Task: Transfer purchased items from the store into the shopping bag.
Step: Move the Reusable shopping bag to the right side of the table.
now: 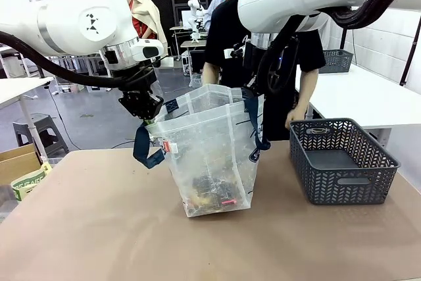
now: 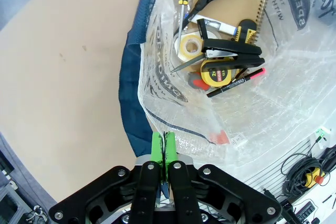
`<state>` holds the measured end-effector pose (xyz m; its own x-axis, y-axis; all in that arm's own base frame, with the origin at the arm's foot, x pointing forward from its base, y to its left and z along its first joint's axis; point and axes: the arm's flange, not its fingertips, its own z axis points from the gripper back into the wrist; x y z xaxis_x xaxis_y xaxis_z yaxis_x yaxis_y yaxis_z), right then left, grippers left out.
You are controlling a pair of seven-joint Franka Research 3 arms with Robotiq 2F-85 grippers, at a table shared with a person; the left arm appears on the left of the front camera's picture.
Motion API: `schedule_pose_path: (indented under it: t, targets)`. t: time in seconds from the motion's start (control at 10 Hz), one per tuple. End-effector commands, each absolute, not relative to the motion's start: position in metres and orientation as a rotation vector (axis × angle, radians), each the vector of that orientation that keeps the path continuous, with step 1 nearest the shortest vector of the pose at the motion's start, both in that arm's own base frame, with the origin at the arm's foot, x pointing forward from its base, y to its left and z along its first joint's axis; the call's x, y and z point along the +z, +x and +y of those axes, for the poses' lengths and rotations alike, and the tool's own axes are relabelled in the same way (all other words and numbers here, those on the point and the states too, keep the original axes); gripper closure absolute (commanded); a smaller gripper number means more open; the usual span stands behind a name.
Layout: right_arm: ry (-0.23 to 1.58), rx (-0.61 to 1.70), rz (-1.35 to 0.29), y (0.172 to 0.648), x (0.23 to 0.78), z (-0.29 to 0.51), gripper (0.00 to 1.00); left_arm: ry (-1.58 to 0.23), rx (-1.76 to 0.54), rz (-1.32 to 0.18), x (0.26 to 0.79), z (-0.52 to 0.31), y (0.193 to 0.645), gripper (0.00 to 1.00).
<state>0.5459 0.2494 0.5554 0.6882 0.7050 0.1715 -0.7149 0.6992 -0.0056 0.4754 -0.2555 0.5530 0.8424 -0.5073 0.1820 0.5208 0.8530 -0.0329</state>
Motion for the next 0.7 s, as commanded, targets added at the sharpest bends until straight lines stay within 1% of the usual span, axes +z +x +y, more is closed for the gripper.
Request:
schedule_pose_path:
  t: [0.0,0.6]
  targets:
    - [0.063,0.789,-0.168,0.5458,0.5568,0.2479,1.0,-0.077,-0.532,-0.17,0.5532,-0.2548,0.4751,1.0]
    - [0.063,0.789,-0.168,0.5458,0.5568,0.2479,1.0,-0.077,-0.532,-0.17,0.5532,-0.2548,0.4751,1.0]
